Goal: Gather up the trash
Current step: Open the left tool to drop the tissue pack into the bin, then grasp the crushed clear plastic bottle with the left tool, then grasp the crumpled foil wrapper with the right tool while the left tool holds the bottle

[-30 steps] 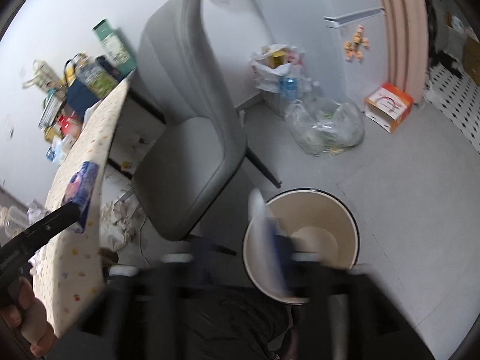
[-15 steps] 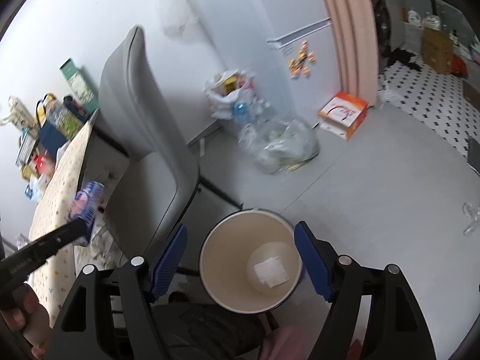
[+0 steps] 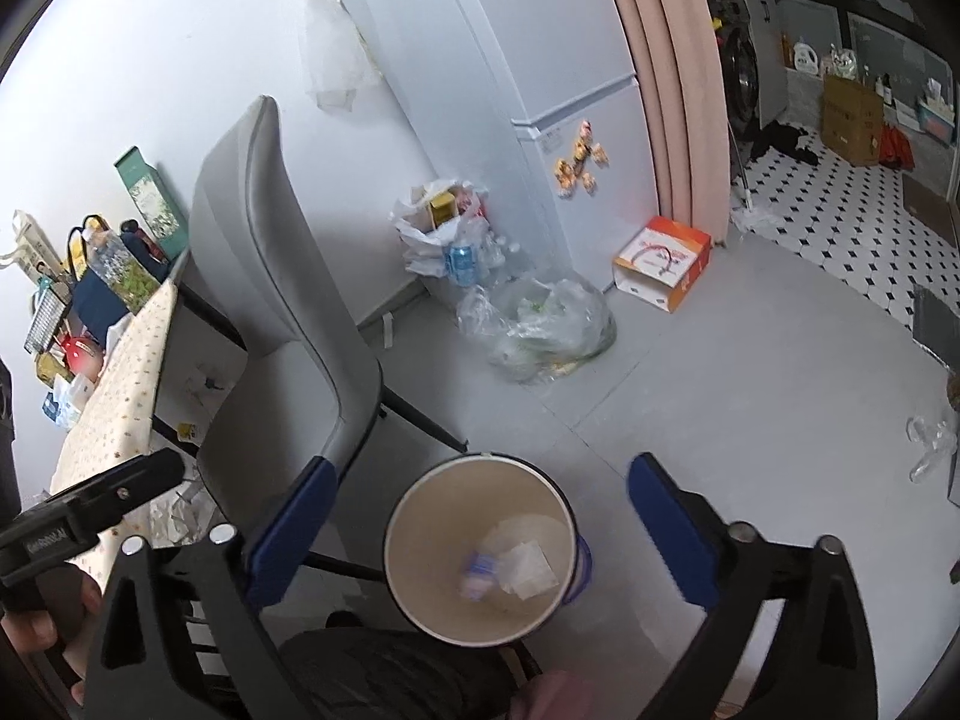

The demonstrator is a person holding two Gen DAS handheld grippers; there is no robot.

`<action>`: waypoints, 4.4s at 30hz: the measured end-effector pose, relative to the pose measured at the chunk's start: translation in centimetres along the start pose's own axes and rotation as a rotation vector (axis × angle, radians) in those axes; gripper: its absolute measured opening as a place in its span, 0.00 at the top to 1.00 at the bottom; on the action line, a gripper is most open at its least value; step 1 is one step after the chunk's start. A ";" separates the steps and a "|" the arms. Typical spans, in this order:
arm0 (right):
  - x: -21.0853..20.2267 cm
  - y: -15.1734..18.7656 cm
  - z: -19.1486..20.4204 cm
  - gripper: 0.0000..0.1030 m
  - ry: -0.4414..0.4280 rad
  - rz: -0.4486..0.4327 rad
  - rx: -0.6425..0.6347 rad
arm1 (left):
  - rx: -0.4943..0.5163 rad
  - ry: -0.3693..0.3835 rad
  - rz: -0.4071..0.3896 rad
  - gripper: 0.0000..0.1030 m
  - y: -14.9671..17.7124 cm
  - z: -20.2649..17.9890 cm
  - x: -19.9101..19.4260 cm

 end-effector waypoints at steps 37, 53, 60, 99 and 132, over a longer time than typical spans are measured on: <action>-10.7 0.1 23.6 0.07 -0.212 -0.247 -0.420 | -0.315 -0.234 -0.531 0.06 5.6 19.9 -23.7; -11.2 2.7 30.8 0.07 -0.432 -0.170 -0.526 | -0.453 -0.262 -0.522 0.06 10.4 28.7 -27.7; -9.5 3.2 32.6 0.17 -0.496 -0.082 -0.530 | -0.478 -0.258 -0.489 0.06 11.3 30.4 -26.5; -5.4 2.9 34.5 0.17 -0.515 -0.002 -0.518 | -0.479 -0.396 -0.395 0.19 6.7 32.6 -21.2; 0.3 2.6 46.7 0.85 -0.576 0.115 -0.709 | -0.605 -0.399 -0.570 0.19 11.0 37.1 -31.1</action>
Point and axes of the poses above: each gripper's, at about its wrist camera, not at the fingertips, and x roughly the way its jaws point, z to its left, y to its underside, the point moved 2 cm from there along x, roughly the way its jaws point, and after that the axes turned 12 degrees about -x, right-handed, at the moved point
